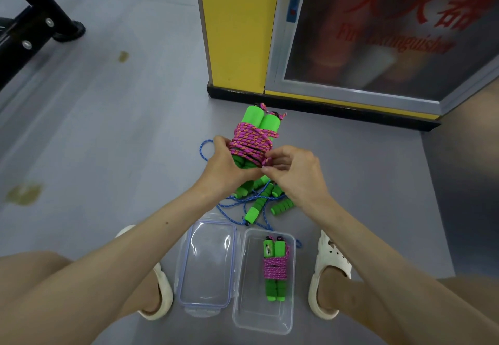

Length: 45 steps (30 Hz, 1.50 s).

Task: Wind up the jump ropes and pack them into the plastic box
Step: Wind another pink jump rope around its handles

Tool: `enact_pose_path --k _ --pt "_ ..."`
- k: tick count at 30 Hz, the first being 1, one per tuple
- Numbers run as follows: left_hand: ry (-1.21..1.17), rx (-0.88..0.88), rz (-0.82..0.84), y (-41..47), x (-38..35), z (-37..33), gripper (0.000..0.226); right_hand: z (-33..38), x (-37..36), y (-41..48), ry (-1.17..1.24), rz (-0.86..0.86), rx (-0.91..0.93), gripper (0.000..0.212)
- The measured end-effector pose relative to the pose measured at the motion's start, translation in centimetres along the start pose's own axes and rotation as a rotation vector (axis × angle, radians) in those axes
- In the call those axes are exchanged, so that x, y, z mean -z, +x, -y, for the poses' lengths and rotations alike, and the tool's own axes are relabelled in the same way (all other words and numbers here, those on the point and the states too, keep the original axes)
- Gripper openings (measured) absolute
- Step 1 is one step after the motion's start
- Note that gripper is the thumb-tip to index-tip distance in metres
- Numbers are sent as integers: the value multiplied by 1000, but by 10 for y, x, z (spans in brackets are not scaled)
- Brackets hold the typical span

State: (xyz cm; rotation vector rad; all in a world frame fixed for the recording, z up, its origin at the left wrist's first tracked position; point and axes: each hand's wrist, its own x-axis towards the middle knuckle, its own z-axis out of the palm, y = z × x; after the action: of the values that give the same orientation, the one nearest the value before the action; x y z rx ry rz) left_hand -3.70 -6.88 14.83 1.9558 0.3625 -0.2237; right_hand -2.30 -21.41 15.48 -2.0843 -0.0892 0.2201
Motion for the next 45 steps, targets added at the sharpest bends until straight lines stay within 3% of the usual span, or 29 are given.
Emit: enact_pose_path --k 3,9,12,17,26,31,36,45 --pt "43 -47 43 -4 -1 2 69 -2 0 -1 -24 -64 23 7" --pt "-156 -35 138 -10 -2 -2 42 -3 5 3 21 -106 12 11" --pt "-206 -1 103 -10 -1 -1 32 -2 1 1 -141 -145 140 11" --pt "-337 23 143 -12 -2 2 32 -3 1 2 -224 -195 260 11" --pt "-373 8 134 -12 -3 6 27 -5 2 3 -291 -80 350 12" --pt "-387 18 104 -11 -1 6 30 -3 1 2 -257 -36 316 24" --pt "-491 103 145 -9 5 3 34 3 5 1 -26 -26 276 15" --pt "-445 98 125 -12 0 1 28 0 3 3 -60 -72 267 4"
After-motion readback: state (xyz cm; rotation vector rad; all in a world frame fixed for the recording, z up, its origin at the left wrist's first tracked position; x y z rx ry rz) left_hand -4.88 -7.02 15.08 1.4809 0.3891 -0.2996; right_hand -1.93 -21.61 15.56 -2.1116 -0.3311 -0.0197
